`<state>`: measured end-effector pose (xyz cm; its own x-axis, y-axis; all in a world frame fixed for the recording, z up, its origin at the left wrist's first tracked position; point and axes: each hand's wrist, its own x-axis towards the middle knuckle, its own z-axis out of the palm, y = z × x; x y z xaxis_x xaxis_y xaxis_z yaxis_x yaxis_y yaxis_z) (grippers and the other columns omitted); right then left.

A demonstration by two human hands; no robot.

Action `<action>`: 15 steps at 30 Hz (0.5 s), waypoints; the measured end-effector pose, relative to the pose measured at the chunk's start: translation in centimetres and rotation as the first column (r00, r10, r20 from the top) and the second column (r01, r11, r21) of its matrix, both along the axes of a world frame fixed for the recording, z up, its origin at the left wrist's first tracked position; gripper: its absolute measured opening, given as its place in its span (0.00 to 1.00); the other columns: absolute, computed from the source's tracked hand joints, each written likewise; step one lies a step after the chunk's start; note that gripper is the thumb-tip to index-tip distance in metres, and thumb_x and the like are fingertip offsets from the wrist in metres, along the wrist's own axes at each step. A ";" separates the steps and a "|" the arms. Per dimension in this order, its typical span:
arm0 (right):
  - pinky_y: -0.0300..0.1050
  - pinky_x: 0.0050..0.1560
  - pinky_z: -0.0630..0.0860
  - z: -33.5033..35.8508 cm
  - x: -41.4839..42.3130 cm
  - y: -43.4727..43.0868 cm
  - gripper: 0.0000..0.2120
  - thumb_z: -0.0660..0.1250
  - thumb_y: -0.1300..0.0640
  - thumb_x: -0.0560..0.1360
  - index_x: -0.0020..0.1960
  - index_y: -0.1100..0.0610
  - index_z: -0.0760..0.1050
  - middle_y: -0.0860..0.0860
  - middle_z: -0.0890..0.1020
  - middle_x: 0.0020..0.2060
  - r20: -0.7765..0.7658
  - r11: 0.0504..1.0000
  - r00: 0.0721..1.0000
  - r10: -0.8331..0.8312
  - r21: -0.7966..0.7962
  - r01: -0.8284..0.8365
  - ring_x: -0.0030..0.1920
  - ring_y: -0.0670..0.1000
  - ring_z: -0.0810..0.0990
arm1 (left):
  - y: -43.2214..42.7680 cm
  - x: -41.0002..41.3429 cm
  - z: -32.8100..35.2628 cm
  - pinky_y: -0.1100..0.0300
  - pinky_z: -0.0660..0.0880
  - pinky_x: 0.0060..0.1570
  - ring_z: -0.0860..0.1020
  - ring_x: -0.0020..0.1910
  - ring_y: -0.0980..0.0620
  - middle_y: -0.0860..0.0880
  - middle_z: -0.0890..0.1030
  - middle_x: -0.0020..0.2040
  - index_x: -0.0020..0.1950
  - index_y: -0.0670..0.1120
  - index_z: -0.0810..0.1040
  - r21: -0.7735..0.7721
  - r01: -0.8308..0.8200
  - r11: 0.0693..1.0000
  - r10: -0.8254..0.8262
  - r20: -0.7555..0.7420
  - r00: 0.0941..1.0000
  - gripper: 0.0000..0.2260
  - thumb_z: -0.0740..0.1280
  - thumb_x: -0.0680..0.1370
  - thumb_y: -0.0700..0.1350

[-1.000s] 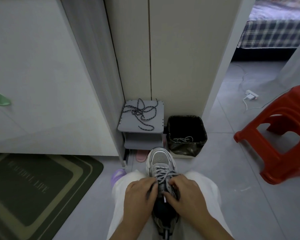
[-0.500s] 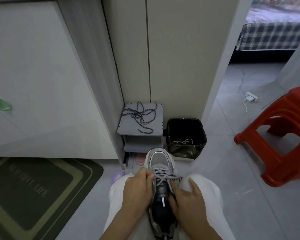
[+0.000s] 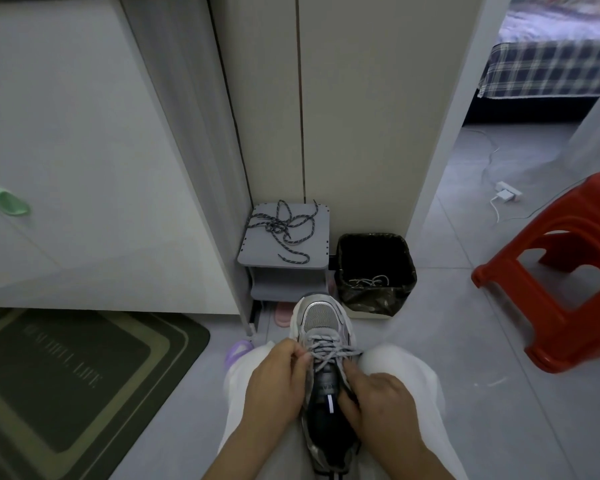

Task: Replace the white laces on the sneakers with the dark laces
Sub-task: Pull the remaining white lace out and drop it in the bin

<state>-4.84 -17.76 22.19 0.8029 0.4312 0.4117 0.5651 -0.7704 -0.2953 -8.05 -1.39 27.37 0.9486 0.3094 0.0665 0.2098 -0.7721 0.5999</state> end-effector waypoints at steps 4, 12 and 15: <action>0.39 0.31 0.77 -0.3 0.3 -0.6 0.19 0.62 0.48 0.68 0.50 0.57 0.83 0.51 0.84 0.42 -0.011 0.999 0.999 0.044 0.028 -0.043 0.35 0.51 0.81 | -0.6 -0.4 0.3 0.71 0.66 0.34 0.72 0.33 0.64 0.57 0.72 0.31 0.39 0.55 0.69 -0.006 -0.028 1.000 0.028 0.061 0.998 0.08 0.62 0.78 0.49; 0.37 0.40 0.74 -1.3 0.2 -0.7 0.16 0.64 0.51 0.70 0.53 0.56 0.81 0.49 0.80 0.42 -0.158 0.979 0.984 0.082 0.197 -0.049 0.39 0.49 0.79 | 0.3 0.9 0.2 0.64 0.67 0.41 0.71 0.32 0.61 0.55 0.72 0.29 0.35 0.55 0.65 0.009 -0.005 1.000 0.006 -0.056 0.998 0.12 0.57 0.78 0.56; 0.34 0.39 0.73 -1.1 0.3 -0.7 0.15 0.64 0.51 0.70 0.53 0.55 0.81 0.47 0.79 0.42 -0.181 0.973 0.979 0.092 0.223 -0.050 0.39 0.46 0.78 | 1.6 1.8 0.8 0.61 0.65 0.36 0.68 0.29 0.60 0.54 0.70 0.27 0.33 0.53 0.66 -0.107 0.127 0.986 -0.147 -0.205 0.968 0.14 0.63 0.76 0.53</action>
